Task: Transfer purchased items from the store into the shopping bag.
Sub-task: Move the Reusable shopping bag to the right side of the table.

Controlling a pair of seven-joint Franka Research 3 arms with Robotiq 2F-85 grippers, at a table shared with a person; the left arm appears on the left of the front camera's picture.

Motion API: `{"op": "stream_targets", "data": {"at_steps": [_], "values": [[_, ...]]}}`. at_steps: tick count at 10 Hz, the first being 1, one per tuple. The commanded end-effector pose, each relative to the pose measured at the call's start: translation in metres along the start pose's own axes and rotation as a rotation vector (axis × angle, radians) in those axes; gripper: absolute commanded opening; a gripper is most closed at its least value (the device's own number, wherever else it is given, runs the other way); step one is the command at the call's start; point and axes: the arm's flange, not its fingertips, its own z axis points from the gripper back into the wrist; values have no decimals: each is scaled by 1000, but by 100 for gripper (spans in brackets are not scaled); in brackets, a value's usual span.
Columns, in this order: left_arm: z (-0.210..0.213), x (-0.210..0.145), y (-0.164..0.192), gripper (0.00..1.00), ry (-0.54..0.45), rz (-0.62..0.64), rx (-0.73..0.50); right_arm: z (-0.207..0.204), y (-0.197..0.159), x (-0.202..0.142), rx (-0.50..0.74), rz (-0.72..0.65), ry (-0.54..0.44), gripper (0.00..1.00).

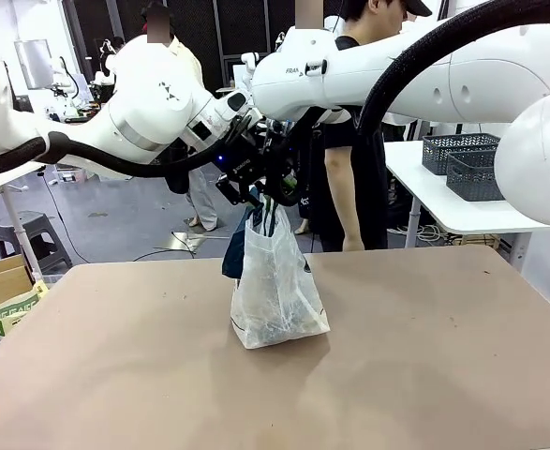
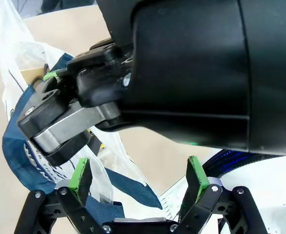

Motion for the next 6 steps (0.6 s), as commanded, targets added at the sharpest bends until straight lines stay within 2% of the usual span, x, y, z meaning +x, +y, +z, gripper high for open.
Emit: {"op": "stream_targets", "data": {"at_steps": [1,3,6], "values": [[-6,-8,8,100,32,-16,-7,2,3,10,52,8,10,0],[-7,-12,7,100,64,-38,86,1,3,10,53,8,14,0],[-8,-18,2,100,87,-88,155,1,3,10,55,2,13,0]]}}
